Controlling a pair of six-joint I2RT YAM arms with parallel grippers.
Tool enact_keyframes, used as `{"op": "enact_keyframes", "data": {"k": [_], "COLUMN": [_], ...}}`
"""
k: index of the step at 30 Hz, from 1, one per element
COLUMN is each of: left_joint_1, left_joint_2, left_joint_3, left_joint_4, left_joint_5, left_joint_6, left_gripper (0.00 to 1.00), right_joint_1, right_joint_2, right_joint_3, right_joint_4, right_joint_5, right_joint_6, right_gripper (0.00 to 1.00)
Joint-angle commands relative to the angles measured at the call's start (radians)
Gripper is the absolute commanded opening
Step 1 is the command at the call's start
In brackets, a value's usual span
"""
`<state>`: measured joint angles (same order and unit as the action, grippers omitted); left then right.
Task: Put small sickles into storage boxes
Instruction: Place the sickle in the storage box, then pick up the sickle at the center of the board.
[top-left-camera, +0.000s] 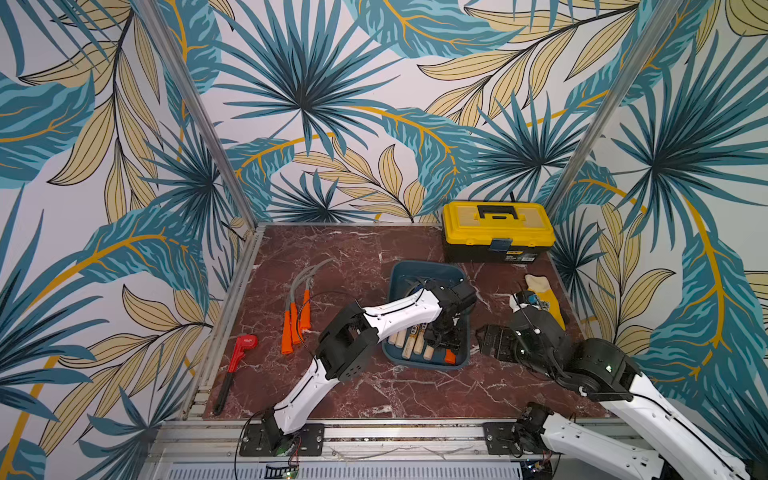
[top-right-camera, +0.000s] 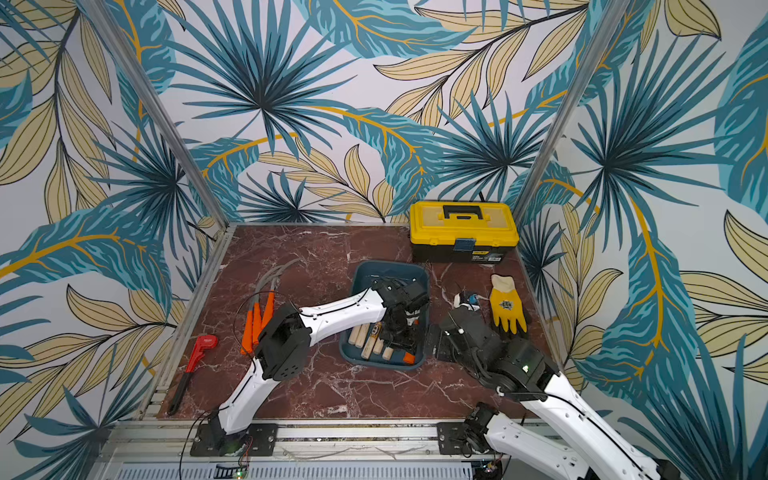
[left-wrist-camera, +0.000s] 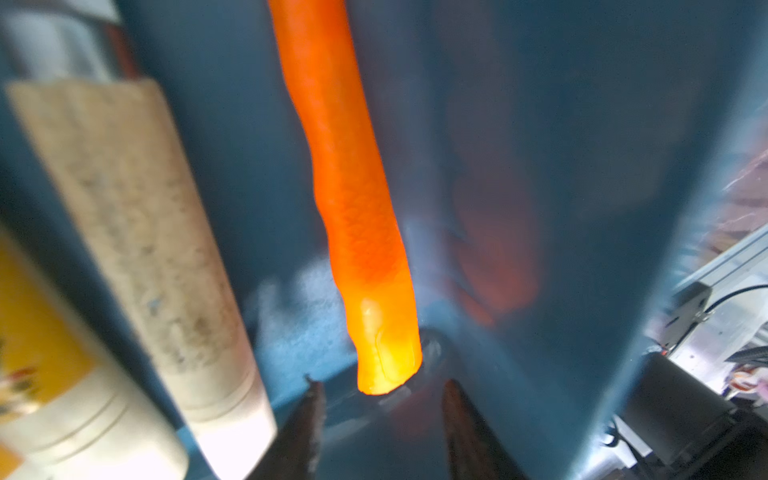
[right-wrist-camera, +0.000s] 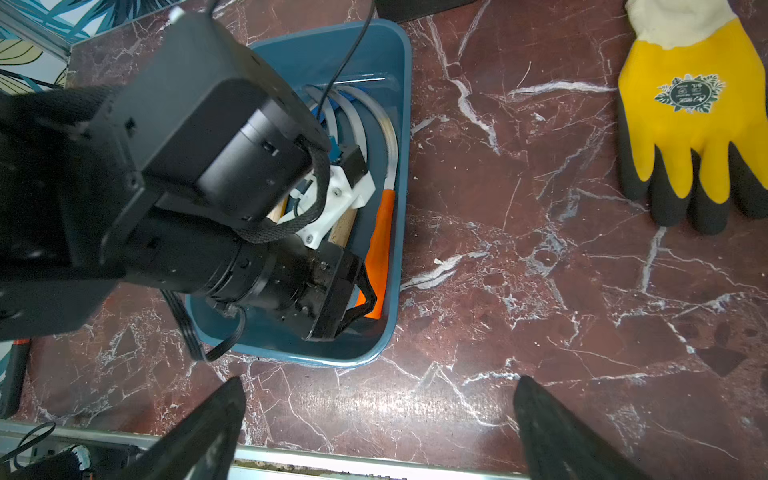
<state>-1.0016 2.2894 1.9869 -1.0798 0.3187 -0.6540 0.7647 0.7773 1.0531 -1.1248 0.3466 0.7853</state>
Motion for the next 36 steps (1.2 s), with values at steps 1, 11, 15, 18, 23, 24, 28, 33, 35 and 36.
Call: {"op": "enact_keyframes", "data": {"k": [1,11,15,18,23,24,28,33,35,36], "left_joint_1": [0.006,0.066,0.099,0.126,0.167,0.175,0.213,0.269,0.295,0.305], "left_joint_2": [-0.089,-0.222,-0.275,-0.314,-0.375,-0.386,-0.429,-0.483,-0.507,-0.518], "left_joint_3": [0.001,-0.077,-0.122,-0.157,-0.213,-0.223,-0.275,-0.338,-0.358,-0.369], "left_joint_4": [0.006,0.006,0.003,0.004,0.003,0.004,0.001,0.002,0.001,0.001], "left_joint_5": [-0.022,-0.063,-0.074,-0.086,-0.106,-0.111,-0.120,-0.133,-0.138,-0.144], "left_joint_6": [0.004,0.009,0.022,0.029,0.041,0.043,0.056,0.071,0.077,0.080], "left_gripper": [0.55,0.97,0.99,0.99,0.99,0.99,0.99,0.99,1.00,0.99], "right_joint_1": [-0.004,-0.003,-0.004,-0.003,-0.004,-0.004,-0.002,-0.002,-0.002,-0.002], "right_joint_2": [0.009,0.076,0.112,0.136,0.188,0.199,0.250,0.315,0.347,0.362], "right_joint_3": [0.013,0.036,0.050,0.061,0.090,0.095,0.115,0.138,0.151,0.160], "right_joint_4": [0.019,0.105,0.148,0.179,0.215,0.222,0.251,0.293,0.310,0.317], "right_joint_5": [-0.005,-0.076,-0.104,-0.119,-0.147,-0.153,-0.176,-0.203,-0.217,-0.225], "right_joint_6": [-0.019,-0.046,-0.055,-0.064,-0.079,-0.082,-0.097,-0.114,-0.123,-0.126], "right_gripper": [0.99,0.99,0.99,1.00,1.00,1.00,0.99,1.00,0.99,0.99]}}
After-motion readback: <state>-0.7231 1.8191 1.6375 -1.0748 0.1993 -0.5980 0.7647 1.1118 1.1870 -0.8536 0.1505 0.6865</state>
